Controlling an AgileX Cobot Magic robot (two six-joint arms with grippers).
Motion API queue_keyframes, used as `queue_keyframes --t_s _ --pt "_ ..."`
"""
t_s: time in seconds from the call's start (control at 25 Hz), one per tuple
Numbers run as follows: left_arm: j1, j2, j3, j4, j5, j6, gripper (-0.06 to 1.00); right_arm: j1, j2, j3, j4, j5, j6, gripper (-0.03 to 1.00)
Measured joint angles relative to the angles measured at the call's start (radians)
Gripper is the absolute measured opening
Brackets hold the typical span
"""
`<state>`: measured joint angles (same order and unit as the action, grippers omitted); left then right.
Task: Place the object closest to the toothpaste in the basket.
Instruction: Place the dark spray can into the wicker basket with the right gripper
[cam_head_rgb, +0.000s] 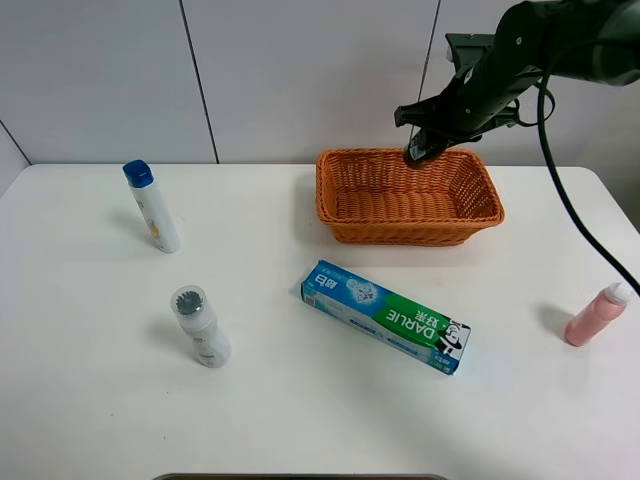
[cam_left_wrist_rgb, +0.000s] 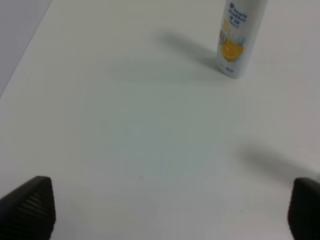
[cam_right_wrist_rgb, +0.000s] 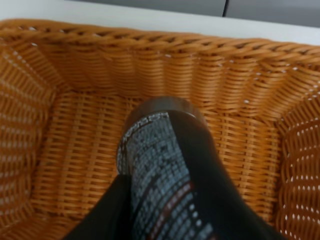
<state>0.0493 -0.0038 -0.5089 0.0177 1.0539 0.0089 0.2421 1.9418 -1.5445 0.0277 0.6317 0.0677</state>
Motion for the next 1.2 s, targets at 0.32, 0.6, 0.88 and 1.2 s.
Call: queue_keyframes --t_s 0.32,0.6,0.88,1.2 --pt "0.000 0.000 0.000 0.000 0.000 0.000 0.94 0.000 0.126 -0.008 0.000 0.002 -0.030 0.35" --pt "0.000 0.000 0.000 0.000 0.000 0.000 0.94 0.000 0.181 -0.008 0.000 0.001 -0.044 0.35" --pt "0.000 0.000 0.000 0.000 0.000 0.000 0.94 0.000 0.194 -0.014 0.000 -0.003 -0.056 0.35" --pt "0.000 0.000 0.000 0.000 0.000 0.000 0.94 0.000 0.196 -0.016 0.001 -0.008 -0.056 0.35"
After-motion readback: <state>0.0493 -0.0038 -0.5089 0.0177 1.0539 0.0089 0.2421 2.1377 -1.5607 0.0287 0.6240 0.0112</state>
